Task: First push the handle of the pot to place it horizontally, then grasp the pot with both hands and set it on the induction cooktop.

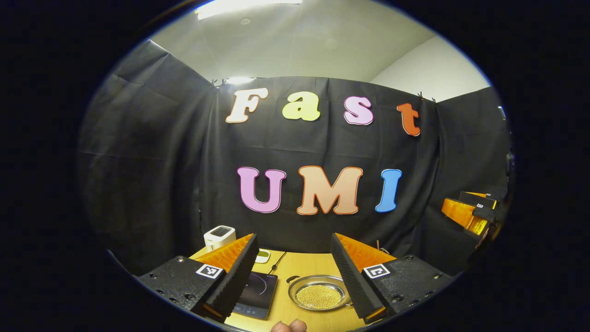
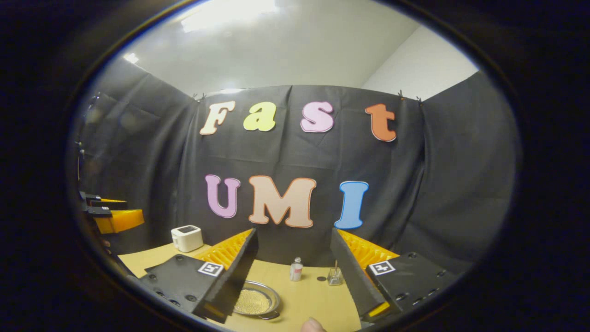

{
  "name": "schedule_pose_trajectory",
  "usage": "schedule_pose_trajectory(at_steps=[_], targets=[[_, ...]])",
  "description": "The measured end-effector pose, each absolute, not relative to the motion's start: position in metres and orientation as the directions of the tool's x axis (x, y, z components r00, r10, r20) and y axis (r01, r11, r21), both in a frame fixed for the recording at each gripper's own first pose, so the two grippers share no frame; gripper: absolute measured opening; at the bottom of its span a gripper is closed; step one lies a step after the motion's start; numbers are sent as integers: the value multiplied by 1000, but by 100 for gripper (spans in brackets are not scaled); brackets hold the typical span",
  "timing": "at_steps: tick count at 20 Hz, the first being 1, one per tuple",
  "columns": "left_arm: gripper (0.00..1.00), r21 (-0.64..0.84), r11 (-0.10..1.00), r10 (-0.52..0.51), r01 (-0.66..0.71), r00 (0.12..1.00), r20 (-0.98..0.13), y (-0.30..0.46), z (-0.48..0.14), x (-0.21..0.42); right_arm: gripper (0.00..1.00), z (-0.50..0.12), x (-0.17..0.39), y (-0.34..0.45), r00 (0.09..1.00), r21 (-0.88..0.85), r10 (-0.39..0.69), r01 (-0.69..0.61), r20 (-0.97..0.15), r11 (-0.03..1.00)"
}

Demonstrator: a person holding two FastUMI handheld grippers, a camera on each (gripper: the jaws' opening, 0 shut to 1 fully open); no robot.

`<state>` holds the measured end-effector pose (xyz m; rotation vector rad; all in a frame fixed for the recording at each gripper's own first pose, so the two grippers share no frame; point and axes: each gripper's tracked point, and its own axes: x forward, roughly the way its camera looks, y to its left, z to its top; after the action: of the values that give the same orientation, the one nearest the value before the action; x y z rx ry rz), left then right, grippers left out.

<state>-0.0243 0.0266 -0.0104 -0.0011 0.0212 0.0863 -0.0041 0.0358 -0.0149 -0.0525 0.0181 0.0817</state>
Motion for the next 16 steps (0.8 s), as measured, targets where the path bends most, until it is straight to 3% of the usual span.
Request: schedule_pose_trajectory(at_steps=[1, 4, 5, 6, 9, 10, 11, 12, 13, 14, 15, 16], targets=[[92, 1, 996, 85, -85, 996, -20, 29, -10, -24, 82, -18, -3, 40, 996, -50, 86, -88, -30, 995], [92, 12, 997, 75, -75, 997, -17, 36, -10, -23, 71, -26, -1, 50, 994, -48, 93, -96, -56, 994], [95, 15, 997, 70, -70, 997, -15, 38, -11, -23, 59, -29, 0, 52, 994, -42, 91, -94, -63, 995], [95, 14, 998, 65, -64, 998, -13, 40, -11, -23, 54, -31, 0, 52, 995, -31, 76, -78, -65, 996], [95, 6, 999, 44, -44, 999, -16, 46, -15, -22, 21, -42, 5, 55, 994, 12, 58, -57, -88, 998], [92, 4, 999, 35, -35, 999, -25, 47, -18, -21, 17, -49, 4, 63, 991, 19, 79, -77, -108, 997], [95, 1, 1000, 26, -26, 999, -29, 47, -21, -21, 21, -47, 6, 60, 989, 9, 77, -77, -123, 997], [95, 0, 1000, 19, -19, 999, -30, 48, -21, -18, 15, -54, 8, 61, 989, 1, 82, -82, -124, 997], [95, 3, 1000, 18, -18, 999, -36, 50, -24, -16, 4, -55, 9, 61, 989, -1, 82, -83, -125, 997], [92, 3, 1000, 20, -20, 999, -41, 53, -26, -13, 6, -61, 11, 60, 988, -4, 74, -75, -137, 997], [95, -5, 1000, 20, -21, 999, -46, 53, -29, -9, 9, -72, 8, 54, 987, -11, 52, -54, -152, 998], [92, -13, 1000, 22, -23, 998, -51, 53, -32, -3, 0, -73, 16, 57, 983, 0, 62, -63, -170, 998]])
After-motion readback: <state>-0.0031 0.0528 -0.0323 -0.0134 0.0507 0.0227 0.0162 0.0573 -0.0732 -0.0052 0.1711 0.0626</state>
